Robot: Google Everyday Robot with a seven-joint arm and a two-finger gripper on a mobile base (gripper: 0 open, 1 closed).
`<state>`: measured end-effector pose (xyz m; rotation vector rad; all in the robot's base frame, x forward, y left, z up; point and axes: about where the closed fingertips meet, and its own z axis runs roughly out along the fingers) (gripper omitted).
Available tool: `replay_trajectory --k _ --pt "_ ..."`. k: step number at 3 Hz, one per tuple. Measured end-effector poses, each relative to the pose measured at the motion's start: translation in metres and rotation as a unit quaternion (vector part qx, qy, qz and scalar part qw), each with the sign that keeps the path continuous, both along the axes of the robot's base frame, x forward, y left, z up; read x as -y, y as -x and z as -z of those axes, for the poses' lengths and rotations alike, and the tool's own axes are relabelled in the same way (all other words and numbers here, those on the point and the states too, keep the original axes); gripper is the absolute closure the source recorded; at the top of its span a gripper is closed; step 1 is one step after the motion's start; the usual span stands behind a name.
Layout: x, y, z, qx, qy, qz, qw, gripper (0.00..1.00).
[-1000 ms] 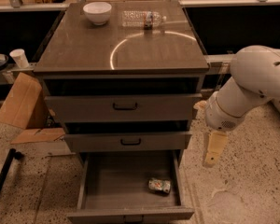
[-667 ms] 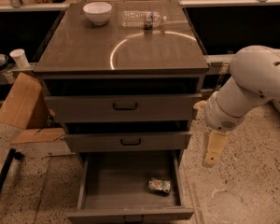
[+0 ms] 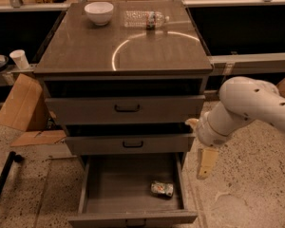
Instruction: Pick 7up can from bottom drawer and place on counter
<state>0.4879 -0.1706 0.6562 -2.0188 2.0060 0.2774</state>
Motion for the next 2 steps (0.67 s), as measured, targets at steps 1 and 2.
replay_trajectory --k 1,2 --pt "-0.009 -0.004 0.046 -0.006 -0.024 -0.021 0.9995 0.0" --pt "-0.019 -0.005 0.093 -0.024 -0.054 -0.035 0.9976 0.0"
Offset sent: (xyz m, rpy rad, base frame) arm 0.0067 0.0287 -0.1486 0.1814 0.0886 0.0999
